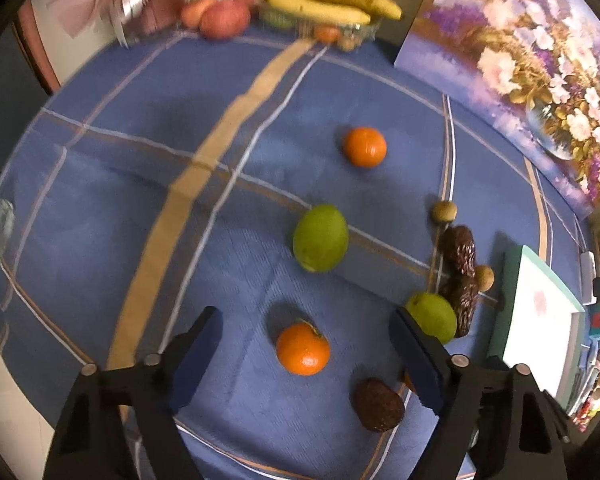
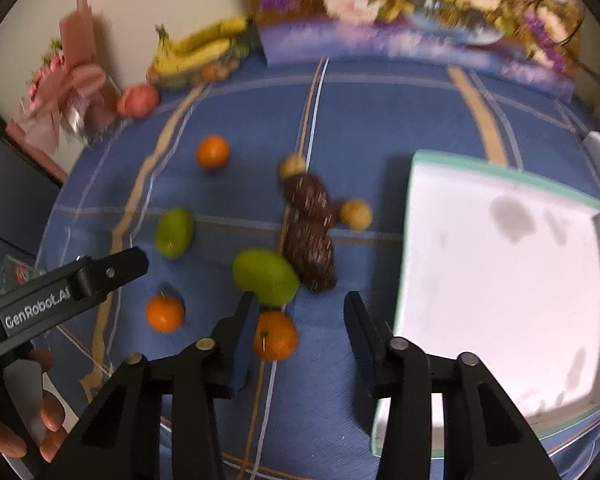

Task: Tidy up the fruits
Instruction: 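Grasp a small orange with the right tool while the left tool grasps another orange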

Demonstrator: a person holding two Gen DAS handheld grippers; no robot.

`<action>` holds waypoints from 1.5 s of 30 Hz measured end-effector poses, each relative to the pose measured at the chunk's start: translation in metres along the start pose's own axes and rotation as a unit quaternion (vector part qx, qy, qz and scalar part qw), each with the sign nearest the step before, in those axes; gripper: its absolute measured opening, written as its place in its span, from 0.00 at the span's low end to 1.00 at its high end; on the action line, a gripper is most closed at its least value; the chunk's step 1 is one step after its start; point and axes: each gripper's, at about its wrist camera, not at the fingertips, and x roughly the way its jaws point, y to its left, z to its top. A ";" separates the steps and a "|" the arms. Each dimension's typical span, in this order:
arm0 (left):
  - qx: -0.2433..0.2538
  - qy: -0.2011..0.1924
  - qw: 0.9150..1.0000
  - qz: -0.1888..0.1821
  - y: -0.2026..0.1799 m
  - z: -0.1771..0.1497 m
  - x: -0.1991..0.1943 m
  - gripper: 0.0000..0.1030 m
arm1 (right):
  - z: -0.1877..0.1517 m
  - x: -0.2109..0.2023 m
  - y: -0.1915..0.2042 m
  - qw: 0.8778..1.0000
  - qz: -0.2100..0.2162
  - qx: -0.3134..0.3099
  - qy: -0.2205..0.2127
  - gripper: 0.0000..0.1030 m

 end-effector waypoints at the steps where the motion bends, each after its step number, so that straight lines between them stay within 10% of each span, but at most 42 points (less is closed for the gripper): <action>1: -0.003 0.005 1.000 0.000 0.001 -0.001 0.003 0.80 | -0.002 0.005 0.001 1.000 0.000 -0.002 0.008 0.42; 21: -0.021 0.065 0.998 0.004 0.007 -0.016 0.054 0.38 | -0.014 0.041 0.024 0.998 0.007 -0.044 0.052 0.38; 45: 0.012 -0.018 1.000 -0.020 -0.002 -0.022 -0.016 0.36 | -0.008 -0.016 -0.008 1.000 -0.002 -0.006 -0.021 0.32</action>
